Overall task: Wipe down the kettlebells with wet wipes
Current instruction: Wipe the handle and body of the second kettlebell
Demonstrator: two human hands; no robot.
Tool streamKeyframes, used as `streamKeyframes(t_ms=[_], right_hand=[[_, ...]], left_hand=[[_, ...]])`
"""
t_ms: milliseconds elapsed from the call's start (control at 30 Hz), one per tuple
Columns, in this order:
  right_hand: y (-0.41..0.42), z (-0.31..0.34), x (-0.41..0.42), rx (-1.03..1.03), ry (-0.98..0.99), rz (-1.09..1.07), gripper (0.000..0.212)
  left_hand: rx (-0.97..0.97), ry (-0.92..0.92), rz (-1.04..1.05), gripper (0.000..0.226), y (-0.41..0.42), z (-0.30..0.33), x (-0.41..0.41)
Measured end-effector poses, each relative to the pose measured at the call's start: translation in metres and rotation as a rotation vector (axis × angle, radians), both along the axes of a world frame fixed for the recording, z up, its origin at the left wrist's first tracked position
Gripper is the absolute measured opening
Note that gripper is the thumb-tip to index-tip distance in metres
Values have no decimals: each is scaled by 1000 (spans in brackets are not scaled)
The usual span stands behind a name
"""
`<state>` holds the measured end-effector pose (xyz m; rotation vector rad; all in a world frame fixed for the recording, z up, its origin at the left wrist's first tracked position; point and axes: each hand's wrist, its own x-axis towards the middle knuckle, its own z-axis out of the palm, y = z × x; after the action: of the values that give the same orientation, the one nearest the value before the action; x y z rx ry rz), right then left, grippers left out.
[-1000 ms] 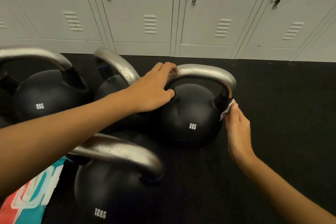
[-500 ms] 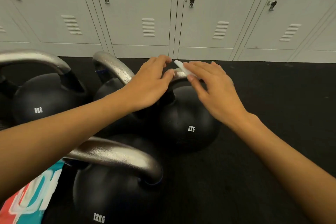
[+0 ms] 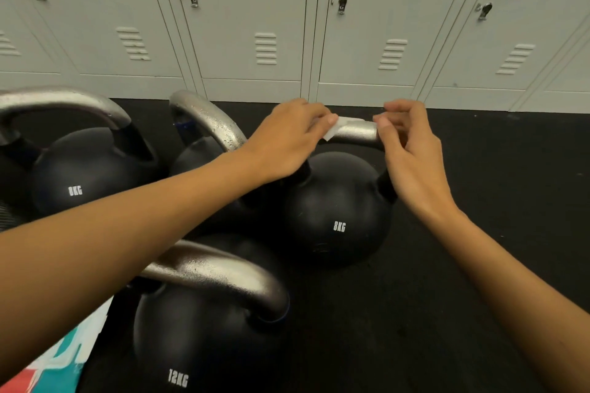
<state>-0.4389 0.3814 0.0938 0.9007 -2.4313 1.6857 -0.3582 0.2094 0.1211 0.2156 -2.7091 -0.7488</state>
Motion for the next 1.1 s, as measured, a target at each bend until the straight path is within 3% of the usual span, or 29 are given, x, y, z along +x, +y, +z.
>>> streamKeyframes(t_ms=[267,400,567,667,767,867,967,1100], right_hand=[[-3,-7,-1,22,4,-24,15],[-3,-8,-2,8,8,-15,14],[1,-8,-3,12,9,14,17],[2,-9,-4,17,16,24,17],[2,-10,-5,18,27,22,17],[2,-10,-5,12,28,21,17],[3,-9,-5,9,29,38,18],[5,-9,-5,10,26,50,16]], left_hand=[[183,-52,134,29,-9,-8,8],[195,-17,15,25,8,0,-4],[185,-22,-84,40,7,-10,0],[380,-108,124,37,4,-17,-1],[766,-239,298,27,1,-10,-10],[700,-261,245,19,5,5,-19],[630,-233,162,25,14,14,-22],[882,-326,372,27,2,-4,-13]])
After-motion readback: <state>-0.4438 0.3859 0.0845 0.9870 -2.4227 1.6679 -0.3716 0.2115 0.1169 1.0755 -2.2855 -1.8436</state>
